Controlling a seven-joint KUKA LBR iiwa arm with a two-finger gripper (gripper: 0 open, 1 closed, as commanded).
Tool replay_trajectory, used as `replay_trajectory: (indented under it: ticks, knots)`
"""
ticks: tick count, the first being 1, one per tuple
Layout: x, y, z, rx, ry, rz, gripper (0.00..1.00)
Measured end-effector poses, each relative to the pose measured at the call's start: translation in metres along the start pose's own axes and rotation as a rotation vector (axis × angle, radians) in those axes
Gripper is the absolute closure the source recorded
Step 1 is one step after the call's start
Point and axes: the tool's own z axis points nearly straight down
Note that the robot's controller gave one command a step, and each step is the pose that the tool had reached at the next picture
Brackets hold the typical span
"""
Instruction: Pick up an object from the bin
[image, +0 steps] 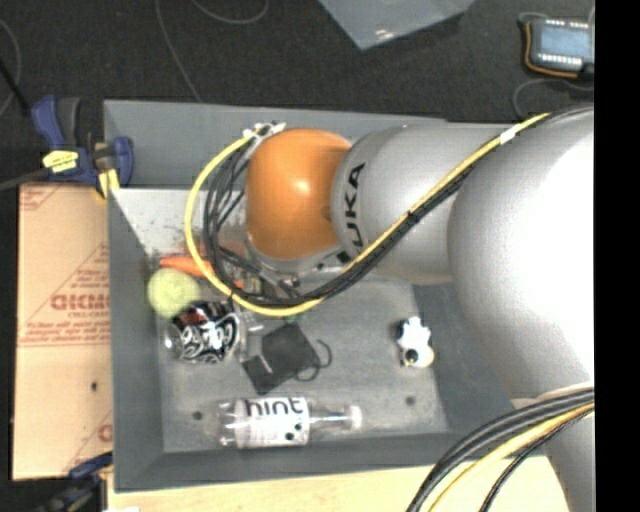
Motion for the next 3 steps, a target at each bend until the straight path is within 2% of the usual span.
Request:
replay_trajectory:
  ticks: [1,2,3]
  knots:
    - [0.019,0.015,0.061,0.0,0.01,-0.087,0.0]
    - [0.018,0.002,0.066,-0.002,-0.005,0.031,1.0]
    - [0.018,0.002,0.066,-0.002,-0.005,0.031,1.0]
